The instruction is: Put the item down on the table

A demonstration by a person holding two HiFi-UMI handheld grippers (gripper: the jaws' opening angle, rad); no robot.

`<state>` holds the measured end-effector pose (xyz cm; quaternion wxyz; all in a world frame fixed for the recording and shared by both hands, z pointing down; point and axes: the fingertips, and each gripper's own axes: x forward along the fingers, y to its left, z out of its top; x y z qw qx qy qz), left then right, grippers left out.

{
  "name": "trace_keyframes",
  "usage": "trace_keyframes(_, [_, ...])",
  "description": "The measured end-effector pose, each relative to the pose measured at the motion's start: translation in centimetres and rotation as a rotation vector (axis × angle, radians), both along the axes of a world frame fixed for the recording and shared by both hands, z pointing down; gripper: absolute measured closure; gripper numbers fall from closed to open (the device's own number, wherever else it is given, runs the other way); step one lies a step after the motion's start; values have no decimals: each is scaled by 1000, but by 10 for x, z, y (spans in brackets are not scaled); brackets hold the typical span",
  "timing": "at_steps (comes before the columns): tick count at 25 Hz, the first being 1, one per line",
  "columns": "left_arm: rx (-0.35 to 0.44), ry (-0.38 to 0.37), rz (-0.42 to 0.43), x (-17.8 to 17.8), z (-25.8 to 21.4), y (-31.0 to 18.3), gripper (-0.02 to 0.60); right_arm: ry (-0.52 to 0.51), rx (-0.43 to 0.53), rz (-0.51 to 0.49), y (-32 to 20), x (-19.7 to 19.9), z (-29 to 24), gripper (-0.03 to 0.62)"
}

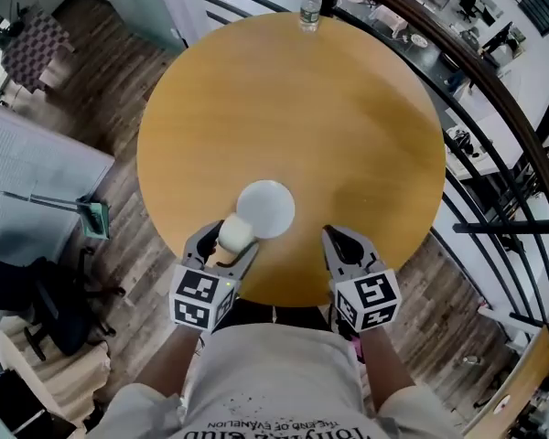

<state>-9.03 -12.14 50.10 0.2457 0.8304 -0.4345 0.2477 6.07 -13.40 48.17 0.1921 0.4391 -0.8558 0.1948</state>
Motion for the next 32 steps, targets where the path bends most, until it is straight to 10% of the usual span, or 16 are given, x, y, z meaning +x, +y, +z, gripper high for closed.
trace_keyframes(32, [-137,-155,99,31,110,-50,256,-36,-118,-6,0,-10,55,568])
